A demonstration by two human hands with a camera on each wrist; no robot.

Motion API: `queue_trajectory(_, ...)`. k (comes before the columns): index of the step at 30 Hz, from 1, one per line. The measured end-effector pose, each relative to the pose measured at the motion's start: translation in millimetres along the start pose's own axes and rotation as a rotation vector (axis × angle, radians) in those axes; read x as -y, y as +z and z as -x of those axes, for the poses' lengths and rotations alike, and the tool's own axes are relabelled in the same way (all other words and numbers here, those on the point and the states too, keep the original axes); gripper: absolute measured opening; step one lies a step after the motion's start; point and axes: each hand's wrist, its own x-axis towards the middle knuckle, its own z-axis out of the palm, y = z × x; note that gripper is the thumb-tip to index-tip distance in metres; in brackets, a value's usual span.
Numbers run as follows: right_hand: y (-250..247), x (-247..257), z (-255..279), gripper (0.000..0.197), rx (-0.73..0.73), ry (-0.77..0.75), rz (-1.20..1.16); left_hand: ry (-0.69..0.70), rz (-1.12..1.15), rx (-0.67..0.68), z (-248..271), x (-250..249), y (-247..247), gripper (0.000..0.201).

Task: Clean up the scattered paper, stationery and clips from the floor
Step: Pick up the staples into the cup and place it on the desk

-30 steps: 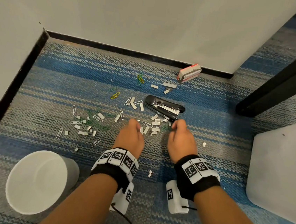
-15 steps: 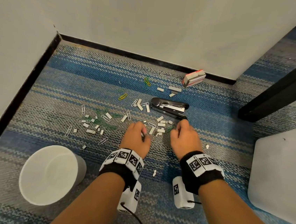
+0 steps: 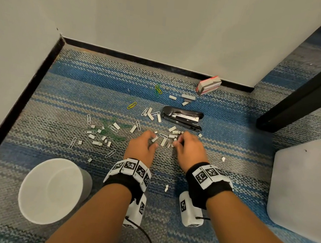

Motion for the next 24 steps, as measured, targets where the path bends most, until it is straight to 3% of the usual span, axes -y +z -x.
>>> queue_trajectory(7,0.5,-0.2,7.4,0.016,0.005,-0.013,-0.02,-0.034,0.03,-0.028,3.0,-1.5,0.2,0.005)
queue_trajectory(11,-1.1,0.4,7.7,0.005,-0.018,-0.015,-0.042,-0.007,0.055,-0.045,7.7,-4.7,-0.4,0.011)
queue_trajectory(14,0.1,1.6,9.3,0.012,-0.043,0.004,-0.12,-0.062,0.109,-0.057,11.6,-9.2,-5.4,0.015)
queue_trajectory(19,-1.2,-2.8,12.4,0.022,-0.115,0.069,-0.272,-0.21,0.325,-0.027,23.4,-15.6,-14.8,0.019)
queue_trajectory(24,1.7,4.4,11.6,0.017,0.009,-0.014,-0.101,-0.371,0.719,0.039,35.5,-21.0,-25.1,0.019)
